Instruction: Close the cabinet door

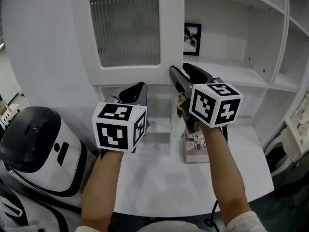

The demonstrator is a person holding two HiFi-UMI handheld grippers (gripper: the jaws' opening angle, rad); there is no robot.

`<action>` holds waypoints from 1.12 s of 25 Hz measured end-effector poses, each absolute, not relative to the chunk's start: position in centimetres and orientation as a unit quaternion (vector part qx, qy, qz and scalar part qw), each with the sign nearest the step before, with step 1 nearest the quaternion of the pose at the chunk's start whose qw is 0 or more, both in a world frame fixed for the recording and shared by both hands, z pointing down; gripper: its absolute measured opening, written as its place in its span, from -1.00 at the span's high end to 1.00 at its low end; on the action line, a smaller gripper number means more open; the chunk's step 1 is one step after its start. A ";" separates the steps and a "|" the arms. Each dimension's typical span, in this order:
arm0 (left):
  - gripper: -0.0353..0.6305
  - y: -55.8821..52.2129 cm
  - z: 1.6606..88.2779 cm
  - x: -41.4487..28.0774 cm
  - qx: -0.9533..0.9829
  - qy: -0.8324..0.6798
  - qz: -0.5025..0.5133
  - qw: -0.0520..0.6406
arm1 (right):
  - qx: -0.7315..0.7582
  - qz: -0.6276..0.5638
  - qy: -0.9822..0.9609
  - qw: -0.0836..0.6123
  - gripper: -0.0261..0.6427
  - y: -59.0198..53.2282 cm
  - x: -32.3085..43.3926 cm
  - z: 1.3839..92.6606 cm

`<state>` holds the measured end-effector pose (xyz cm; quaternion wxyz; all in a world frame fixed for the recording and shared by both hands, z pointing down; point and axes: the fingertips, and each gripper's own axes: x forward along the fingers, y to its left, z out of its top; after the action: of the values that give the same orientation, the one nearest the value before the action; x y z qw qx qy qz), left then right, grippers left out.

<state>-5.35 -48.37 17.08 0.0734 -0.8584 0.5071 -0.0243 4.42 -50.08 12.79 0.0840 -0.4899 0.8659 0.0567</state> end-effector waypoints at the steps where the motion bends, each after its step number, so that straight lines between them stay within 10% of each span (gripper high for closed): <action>1: 0.90 -48.5 17.1 -5.4 -0.858 0.508 -0.024 0.073 | -0.491 0.057 0.865 0.083 0.40 -50.3 4.5 12.8; 28: 0.90 -45.7 15.7 -7.8 -0.854 0.514 -0.024 0.077 | -0.514 0.074 0.853 0.054 0.46 -47.1 3.6 12.7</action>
<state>-7.77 -45.67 15.67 0.0775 -0.8537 0.5144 -0.0242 3.58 -47.12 12.68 0.0543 -0.5145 0.8526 0.0741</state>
